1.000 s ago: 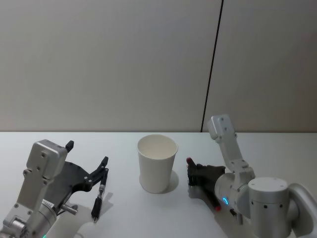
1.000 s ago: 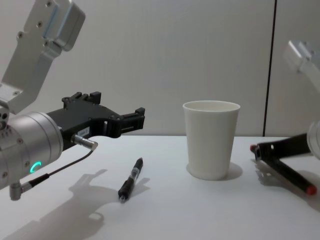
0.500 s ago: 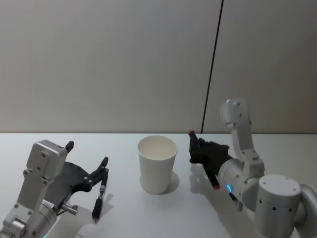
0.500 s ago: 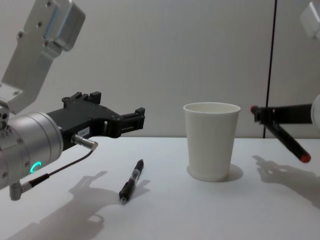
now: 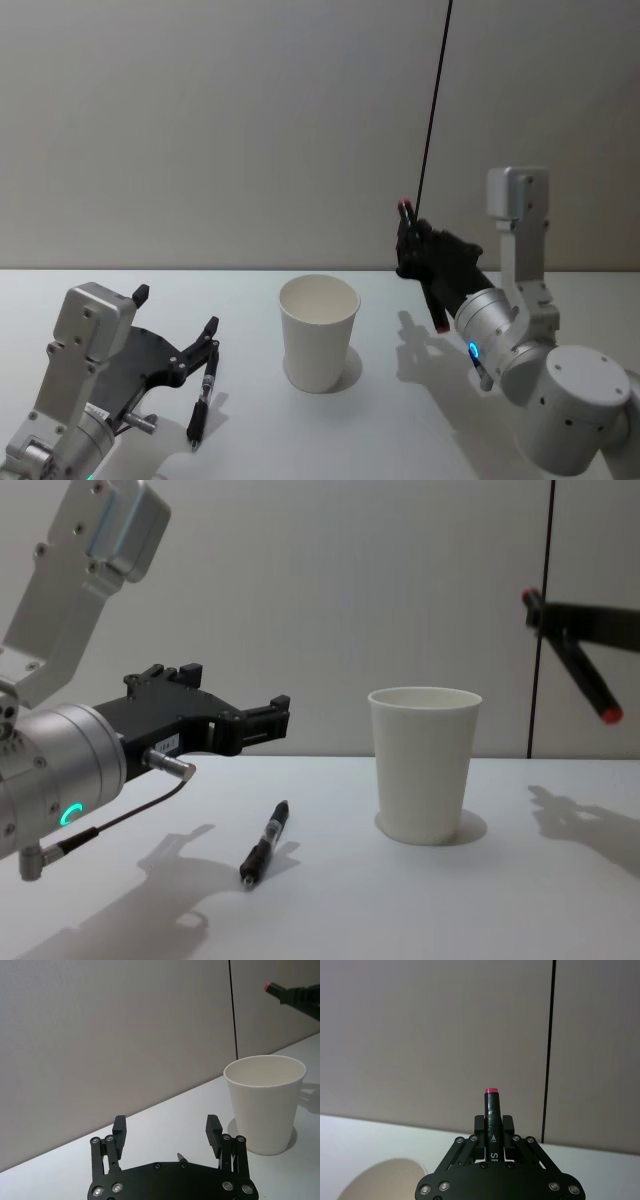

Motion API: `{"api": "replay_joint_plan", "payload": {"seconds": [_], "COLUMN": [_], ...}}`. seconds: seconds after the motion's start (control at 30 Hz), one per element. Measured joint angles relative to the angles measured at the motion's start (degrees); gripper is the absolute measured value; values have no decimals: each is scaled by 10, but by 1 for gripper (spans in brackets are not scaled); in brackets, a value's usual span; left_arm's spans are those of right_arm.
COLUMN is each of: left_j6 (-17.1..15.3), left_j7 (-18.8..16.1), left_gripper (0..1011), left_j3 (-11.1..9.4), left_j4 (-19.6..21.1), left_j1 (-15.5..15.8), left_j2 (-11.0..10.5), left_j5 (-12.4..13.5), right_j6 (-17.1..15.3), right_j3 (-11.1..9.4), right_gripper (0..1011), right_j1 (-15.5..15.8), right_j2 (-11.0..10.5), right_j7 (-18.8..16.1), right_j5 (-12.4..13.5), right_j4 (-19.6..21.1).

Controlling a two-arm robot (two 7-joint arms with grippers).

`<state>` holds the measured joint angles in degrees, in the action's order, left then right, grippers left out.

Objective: Place the pen into the pen holder.

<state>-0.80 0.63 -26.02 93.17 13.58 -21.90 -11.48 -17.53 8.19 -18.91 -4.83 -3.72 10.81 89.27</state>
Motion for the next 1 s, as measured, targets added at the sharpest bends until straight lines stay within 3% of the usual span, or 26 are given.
{"api": "replay_joint_plan", "payload": {"seconds": [0.4,0.67,1.0], "left_j6": [0,0,0], "left_j7": [0,0,0], "left_gripper": [1000,1000,1000], "left_j3": [0,0,0], "left_j4": [0,0,0], "left_j1": [0,0,0], "left_j2": [0,0,0], "left_j5": [0,0,0], "right_j6": [95,111,151], "right_j3": [-16,-11,12], "right_gripper": [207,207,205], "right_j1": [-2,0,2], "right_j2": [14,18,20], "right_j7": [-8,-26,-71], "right_j5": [2,12,28], "right_j4": [3,3,-8]}}
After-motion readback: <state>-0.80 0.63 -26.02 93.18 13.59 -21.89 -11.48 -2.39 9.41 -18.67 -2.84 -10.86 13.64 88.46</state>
